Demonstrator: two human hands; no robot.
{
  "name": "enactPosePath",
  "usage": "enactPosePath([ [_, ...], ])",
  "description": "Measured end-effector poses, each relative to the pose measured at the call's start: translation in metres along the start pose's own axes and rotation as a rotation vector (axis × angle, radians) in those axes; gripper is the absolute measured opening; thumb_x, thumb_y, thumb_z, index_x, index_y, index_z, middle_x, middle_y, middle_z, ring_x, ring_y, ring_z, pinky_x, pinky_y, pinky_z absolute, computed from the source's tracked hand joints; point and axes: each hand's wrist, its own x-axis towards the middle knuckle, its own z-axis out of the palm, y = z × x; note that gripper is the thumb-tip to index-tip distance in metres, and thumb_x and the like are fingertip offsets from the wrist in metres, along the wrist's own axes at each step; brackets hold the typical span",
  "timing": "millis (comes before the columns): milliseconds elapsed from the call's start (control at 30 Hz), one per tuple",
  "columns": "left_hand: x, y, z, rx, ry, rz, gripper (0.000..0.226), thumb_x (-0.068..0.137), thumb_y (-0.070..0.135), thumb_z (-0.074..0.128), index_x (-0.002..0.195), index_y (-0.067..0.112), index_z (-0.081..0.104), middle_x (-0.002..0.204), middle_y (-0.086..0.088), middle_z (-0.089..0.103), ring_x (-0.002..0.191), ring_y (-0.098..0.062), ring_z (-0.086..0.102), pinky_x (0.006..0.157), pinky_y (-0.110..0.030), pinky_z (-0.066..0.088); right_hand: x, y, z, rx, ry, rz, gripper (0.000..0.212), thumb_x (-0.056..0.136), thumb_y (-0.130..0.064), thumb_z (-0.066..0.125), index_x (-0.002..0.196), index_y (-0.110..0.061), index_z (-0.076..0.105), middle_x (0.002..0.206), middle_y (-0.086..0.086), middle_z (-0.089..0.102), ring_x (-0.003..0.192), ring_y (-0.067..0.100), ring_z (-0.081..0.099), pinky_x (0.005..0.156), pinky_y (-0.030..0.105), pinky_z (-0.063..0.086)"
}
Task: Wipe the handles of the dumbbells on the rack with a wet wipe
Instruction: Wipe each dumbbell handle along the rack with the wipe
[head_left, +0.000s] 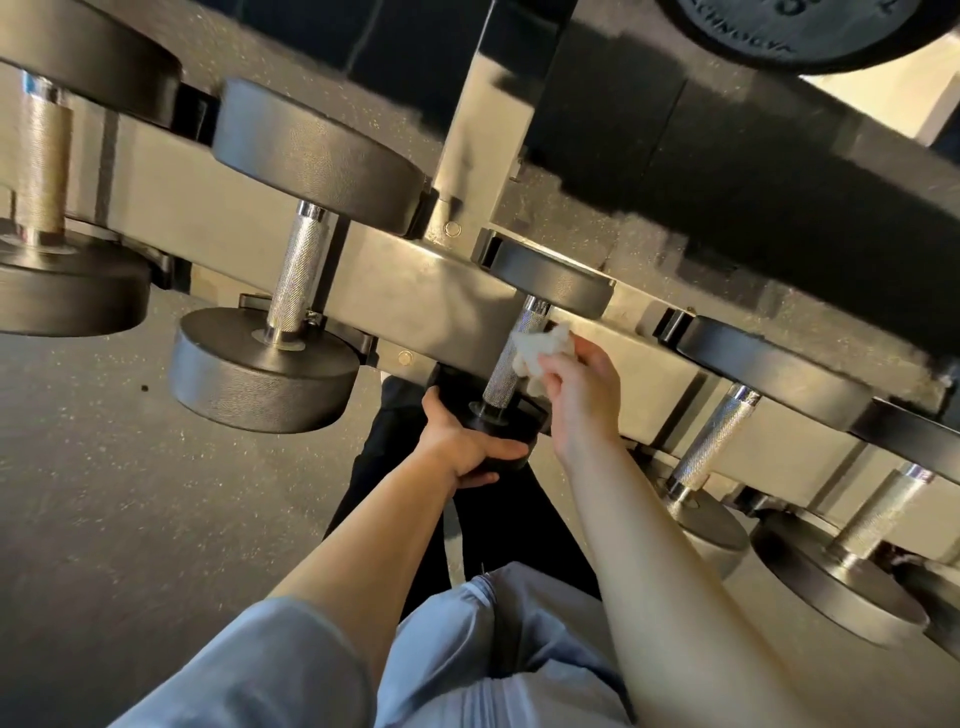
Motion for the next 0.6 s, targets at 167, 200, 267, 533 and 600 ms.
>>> enactPosePath([
  [167, -0.001, 0.001, 0.0, 0.007, 0.004, 0.001, 0.129, 0.06, 0.003, 0.089, 0.15, 0.038, 0.004, 0.132, 0.004, 0.042, 0.104, -0.025, 0.061, 0.063, -0.033, 0.06, 0.005, -0.014, 0.025, 0.228, 0.139, 0.038, 0.034, 0.081, -0.003, 0.071, 0.086, -0.013, 0.039, 0.071, 0.006, 0.056, 0.051, 0.013, 0.056, 0.051, 0.023, 0.051],
  [200, -0.001, 0.001, 0.0, 0.008, 0.005, -0.003, 0.129, 0.061, 0.003, 0.089, 0.15, 0.038, 0.003, 0.135, 0.003, 0.041, 0.103, -0.025, 0.062, 0.063, -0.033, 0.061, 0.008, -0.016, 0.031, 0.176, 0.147, 0.022, 0.033, 0.081, -0.009, 0.072, 0.082, -0.014, 0.039, 0.066, 0.006, 0.053, 0.047, 0.014, 0.051, 0.045, 0.021, 0.045],
  [267, -0.002, 0.002, 0.0, 0.01, 0.008, -0.013, 0.13, 0.06, 0.003, 0.089, 0.15, 0.039, 0.003, 0.142, 0.001, 0.04, 0.104, -0.027, 0.062, 0.061, -0.032, 0.06, 0.017, -0.009, 0.038, -0.189, 0.161, -0.078, 0.036, 0.081, -0.029, 0.074, 0.07, -0.014, 0.043, 0.071, 0.006, 0.055, 0.058, 0.02, 0.052, 0.056, 0.028, 0.047],
  [533, -0.001, 0.003, 0.0, 0.003, 0.004, -0.028, 0.132, 0.059, 0.003, 0.089, 0.15, 0.041, 0.002, 0.147, -0.002, 0.037, 0.103, -0.029, 0.062, 0.061, -0.032, 0.06, 0.018, 0.009, 0.031, -0.621, 0.152, -0.218, 0.031, 0.089, -0.043, 0.059, 0.09, -0.017, 0.043, 0.092, 0.0, 0.061, 0.091, 0.029, 0.062, 0.079, 0.045, 0.054],
  [600, -0.001, 0.003, 0.0, -0.002, 0.002, -0.026, 0.131, 0.06, 0.003, 0.089, 0.15, 0.04, 0.001, 0.146, -0.002, 0.037, 0.104, -0.028, 0.062, 0.063, -0.033, 0.06, 0.014, 0.014, 0.024, -0.551, 0.153, -0.259, 0.026, 0.086, -0.035, 0.067, 0.089, -0.02, 0.045, 0.091, -0.004, 0.058, 0.09, 0.024, 0.062, 0.077, 0.047, 0.056],
])
